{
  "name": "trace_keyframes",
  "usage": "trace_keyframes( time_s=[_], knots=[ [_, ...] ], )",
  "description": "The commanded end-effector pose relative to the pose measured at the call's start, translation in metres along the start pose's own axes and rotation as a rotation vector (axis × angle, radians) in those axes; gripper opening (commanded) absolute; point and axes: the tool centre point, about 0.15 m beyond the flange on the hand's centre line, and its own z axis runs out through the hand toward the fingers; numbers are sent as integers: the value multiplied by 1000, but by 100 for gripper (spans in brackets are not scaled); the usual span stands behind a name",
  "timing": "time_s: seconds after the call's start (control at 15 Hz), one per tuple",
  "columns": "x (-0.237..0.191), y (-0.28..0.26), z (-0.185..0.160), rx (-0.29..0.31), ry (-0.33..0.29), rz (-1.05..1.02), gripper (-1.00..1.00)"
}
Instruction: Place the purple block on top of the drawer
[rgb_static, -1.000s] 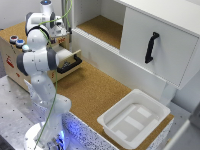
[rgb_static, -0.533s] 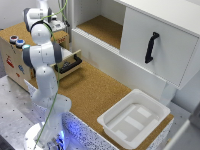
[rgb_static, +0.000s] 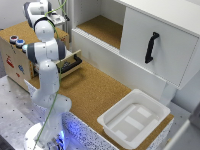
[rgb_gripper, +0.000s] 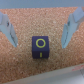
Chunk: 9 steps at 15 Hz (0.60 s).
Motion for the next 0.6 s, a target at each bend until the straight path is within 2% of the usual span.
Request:
trace_keyframes(
  time_s=[0.0,0.53],
  knots=[
    [-38,-12,-10,2,21,88,100],
    [-114,-29,19,75,111,280,100]
  ],
)
